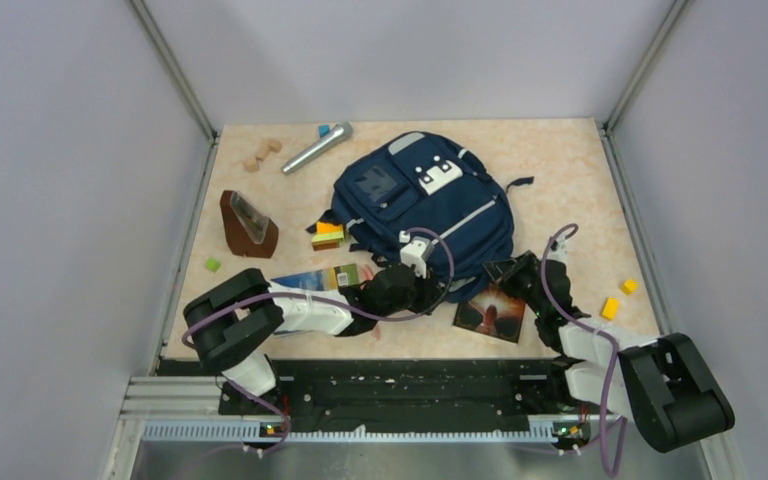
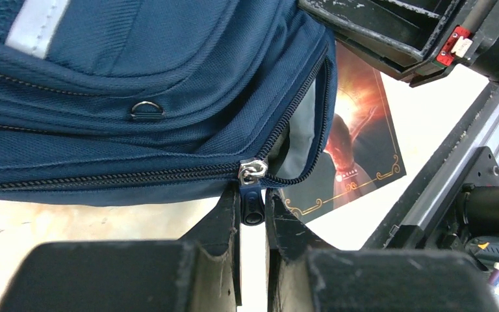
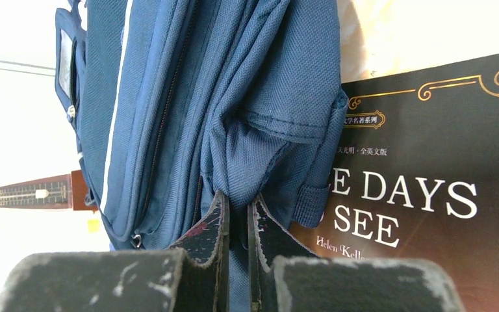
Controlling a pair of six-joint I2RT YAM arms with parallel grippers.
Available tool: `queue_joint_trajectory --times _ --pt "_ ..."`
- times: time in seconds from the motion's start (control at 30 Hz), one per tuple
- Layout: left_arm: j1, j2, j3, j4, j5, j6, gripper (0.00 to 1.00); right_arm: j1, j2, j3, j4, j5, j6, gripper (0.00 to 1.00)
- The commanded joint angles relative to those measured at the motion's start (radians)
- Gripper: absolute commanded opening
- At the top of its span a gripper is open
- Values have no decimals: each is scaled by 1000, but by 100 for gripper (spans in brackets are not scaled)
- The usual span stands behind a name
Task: Pack the student bag
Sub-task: Zip the student bag at the center of the board.
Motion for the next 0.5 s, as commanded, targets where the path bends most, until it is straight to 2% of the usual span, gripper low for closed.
queue_joint_trajectory --times 0.0,0.3,0.47 --pt "-62 22 85 144 138 -48 0 37 -23 -6 58 -20 4 0" --pt "-99 101 172 143 167 -65 0 52 -28 -9 61 28 6 0" --pt "-102 78 152 115 105 -43 0 53 -48 0 23 41 -14 0"
